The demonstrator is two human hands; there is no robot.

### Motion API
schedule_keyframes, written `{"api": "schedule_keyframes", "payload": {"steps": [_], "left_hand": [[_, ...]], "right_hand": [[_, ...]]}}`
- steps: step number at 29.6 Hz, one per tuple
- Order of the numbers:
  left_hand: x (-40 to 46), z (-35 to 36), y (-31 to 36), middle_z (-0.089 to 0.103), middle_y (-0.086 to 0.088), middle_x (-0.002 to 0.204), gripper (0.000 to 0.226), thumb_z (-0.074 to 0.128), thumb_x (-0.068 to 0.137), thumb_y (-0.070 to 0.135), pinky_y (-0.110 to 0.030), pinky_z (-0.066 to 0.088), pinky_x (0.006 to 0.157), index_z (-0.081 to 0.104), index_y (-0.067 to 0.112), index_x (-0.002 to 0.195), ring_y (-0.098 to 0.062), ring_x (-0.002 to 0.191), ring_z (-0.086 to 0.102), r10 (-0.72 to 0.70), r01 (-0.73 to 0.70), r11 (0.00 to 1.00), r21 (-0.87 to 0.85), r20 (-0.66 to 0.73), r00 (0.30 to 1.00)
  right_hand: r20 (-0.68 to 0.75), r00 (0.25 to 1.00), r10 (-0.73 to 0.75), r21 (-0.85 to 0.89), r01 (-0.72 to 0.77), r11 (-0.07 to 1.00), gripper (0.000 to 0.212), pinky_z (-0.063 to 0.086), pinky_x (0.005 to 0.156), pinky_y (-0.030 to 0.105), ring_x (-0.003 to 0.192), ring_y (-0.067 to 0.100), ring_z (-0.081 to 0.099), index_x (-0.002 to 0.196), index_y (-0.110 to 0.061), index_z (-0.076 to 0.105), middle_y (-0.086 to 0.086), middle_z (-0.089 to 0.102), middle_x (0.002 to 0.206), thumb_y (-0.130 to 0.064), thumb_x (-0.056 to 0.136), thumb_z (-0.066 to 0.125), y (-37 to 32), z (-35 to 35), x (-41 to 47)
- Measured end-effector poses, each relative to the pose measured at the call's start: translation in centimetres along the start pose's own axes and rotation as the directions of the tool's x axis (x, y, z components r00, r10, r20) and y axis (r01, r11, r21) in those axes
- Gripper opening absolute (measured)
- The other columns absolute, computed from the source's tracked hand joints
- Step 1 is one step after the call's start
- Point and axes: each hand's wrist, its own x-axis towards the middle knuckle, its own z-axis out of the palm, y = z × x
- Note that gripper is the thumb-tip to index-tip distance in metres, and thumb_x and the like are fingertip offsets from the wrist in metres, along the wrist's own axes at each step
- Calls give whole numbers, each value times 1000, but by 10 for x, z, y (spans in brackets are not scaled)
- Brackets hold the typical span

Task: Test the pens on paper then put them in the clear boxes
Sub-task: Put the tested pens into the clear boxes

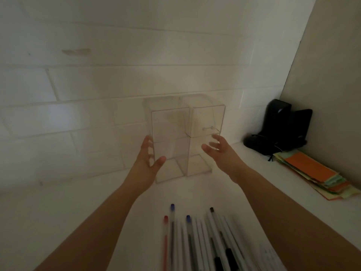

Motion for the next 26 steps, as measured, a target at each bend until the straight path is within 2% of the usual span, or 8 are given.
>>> {"api": "schedule_keyframes", "payload": {"steps": [4, 10, 12, 15, 17, 19, 22, 26], "left_hand": [[-11, 0, 3, 25, 4, 150, 80, 53, 77, 42, -42, 31, 107, 10, 33, 143, -19, 130, 36, 15, -16, 1000, 12, 76, 997], [-36, 14, 8, 36, 10, 138, 66, 55, 86, 26, -6, 45, 74, 16, 31, 139, -10, 121, 42, 88, -94, 995, 33, 151, 985], [-39, 17, 14, 41, 10, 131, 64, 59, 83, 25, -12, 48, 75, 20, 31, 133, -13, 120, 45, 86, -85, 996, -12, 166, 982], [-35, 11, 22, 37, 9, 134, 74, 66, 71, 49, -28, 44, 93, 20, 32, 126, -13, 123, 41, 40, -42, 999, 6, 216, 976], [-26, 0, 29, 27, 6, 143, 102, 71, 53, 65, -39, 37, 103, 18, 27, 131, -11, 129, 33, 26, -34, 999, 31, 231, 973], [-15, -14, 41, 16, 13, 148, 123, 75, 39, 69, -42, 33, 106, 12, 30, 137, -7, 133, 24, 62, -64, 998, -2, 259, 964], [0, -29, 60, 9, 23, 149, 118, 81, 43, 58, -37, 29, 107, 9, 48, 136, 0, 136, 14, 168, -185, 983, 6, 388, 906], [19, -36, 81, 10, 30, 147, 111, 84, 44, 53, -32, 23, 109, 14, 61, 130, 9, 134, 12, 254, -326, 942, 83, 459, 852]], "right_hand": [[-135, 990, -48, -55, 41, 998, 51, 42, 88, 29, 107, 14, 52, 131, -25, 38, 3, 50, 130, -40, 87, 57, 10, -9, -24], [-185, 979, -88, -130, 65, 989, 46, 45, 89, 32, 101, 12, 56, 126, -29, 38, -2, 53, 119, -43, 85, 55, 21, -32, -73], [-185, 978, -95, -151, 67, 986, 42, 48, 88, 32, 98, 7, 58, 121, -32, 40, -4, 55, 117, -44, 83, 55, 21, -36, -85], [-136, 986, -98, -182, 72, 981, 40, 44, 74, 17, 93, -1, 56, 119, -30, 42, -7, 57, 114, -38, 83, 59, 15, -45, -95], [-97, 990, -100, -227, 76, 971, 58, 42, 78, 17, 100, 2, 55, 129, -27, 40, -9, 55, 117, -38, 78, 64, 6, -57, -95], [-74, 992, -98, -211, 80, 974, 90, 44, 93, 31, 114, 10, 50, 139, -30, 29, -8, 49, 128, -45, 61, 72, -5, -73, -89], [41, 992, -116, -176, 122, 977, 116, 39, 104, 45, 129, 13, 38, 140, -47, 12, -7, 31, 146, -38, 48, 82, -27, -89, -78], [221, 965, -143, -265, 201, 943, 124, 31, 110, 39, 134, 8, 24, 139, -53, 2, -18, 20, 146, -32, 48, 84, -48, -94, -64]]}}
